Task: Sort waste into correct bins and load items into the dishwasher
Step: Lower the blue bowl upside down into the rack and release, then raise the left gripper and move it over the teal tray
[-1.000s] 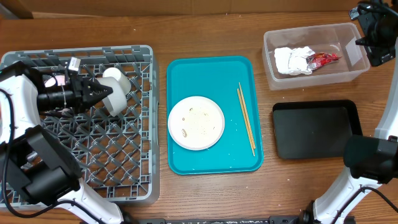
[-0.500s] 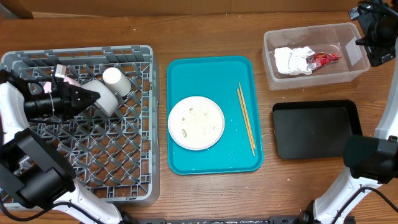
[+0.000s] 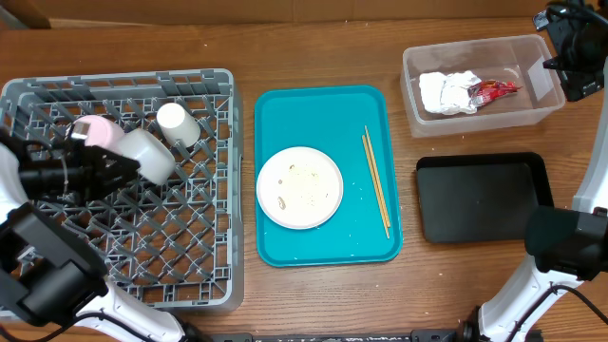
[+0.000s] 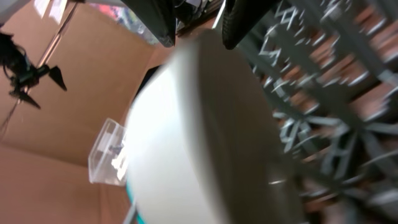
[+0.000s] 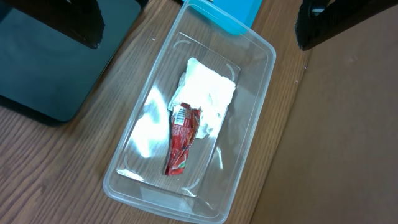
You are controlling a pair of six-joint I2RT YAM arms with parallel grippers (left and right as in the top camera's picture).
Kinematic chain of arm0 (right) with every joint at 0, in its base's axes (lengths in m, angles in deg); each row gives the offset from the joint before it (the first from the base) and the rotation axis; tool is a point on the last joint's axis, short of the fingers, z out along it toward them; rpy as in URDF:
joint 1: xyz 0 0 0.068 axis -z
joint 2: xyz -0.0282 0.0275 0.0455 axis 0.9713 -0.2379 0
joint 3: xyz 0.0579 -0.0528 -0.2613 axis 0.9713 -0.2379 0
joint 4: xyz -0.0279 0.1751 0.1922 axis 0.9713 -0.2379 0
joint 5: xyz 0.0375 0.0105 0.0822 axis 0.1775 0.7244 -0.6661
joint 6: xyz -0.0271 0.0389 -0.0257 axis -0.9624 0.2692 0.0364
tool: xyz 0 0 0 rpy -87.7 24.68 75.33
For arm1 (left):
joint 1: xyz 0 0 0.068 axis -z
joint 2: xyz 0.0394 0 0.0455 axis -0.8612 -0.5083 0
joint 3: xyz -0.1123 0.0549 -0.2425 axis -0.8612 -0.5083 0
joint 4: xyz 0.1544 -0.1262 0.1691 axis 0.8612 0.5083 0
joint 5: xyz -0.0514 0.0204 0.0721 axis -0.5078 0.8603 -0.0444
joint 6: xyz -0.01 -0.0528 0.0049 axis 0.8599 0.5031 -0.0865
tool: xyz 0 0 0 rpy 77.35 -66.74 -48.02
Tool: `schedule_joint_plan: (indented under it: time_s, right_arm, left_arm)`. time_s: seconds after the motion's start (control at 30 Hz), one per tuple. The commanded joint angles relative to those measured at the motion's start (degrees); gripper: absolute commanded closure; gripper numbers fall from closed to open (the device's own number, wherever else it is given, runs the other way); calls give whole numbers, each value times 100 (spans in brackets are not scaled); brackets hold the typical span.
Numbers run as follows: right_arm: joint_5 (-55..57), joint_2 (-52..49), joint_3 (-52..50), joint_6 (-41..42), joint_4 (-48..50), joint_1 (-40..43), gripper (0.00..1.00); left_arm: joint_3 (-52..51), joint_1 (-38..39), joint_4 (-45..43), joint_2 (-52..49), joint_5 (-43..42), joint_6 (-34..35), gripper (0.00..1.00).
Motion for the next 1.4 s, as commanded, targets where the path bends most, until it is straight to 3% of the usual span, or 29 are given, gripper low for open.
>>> schedule_joint_plan:
  time_s: [0.0,0.5,0.67,0.77,0.87,1.1,1.23,1.37]
  right_arm:
    - [59,4,15,-4,9,11,0]
    - [59,4,15,-4,9,11,0]
    - [59,4,15,-7,9,11,0]
    - [57,4,15,-4,9,11,0]
    - [59,4,15,-7,9,11,0]
    - [57,4,15,-4,9,11,0]
    - [57,4,15,-4,9,11,0]
    - [59,4,15,-4,9,11,0]
  left_arm:
    - [0,-264,122,-61,308,186,71]
    - [70,-442,221,732,131,313,74]
    - [68,-240,-81,1279,240,293,83]
    - [68,37,-603,1366,713,673,96]
    - [52,396,-1064,1346,1447,1519,96]
    - [52,1292,-1998,1331,4317,3440,96]
    - [44,1657,-2216,1274,5115,3768,96]
    - [-13,1912,-2503,1165,5200,3766,96]
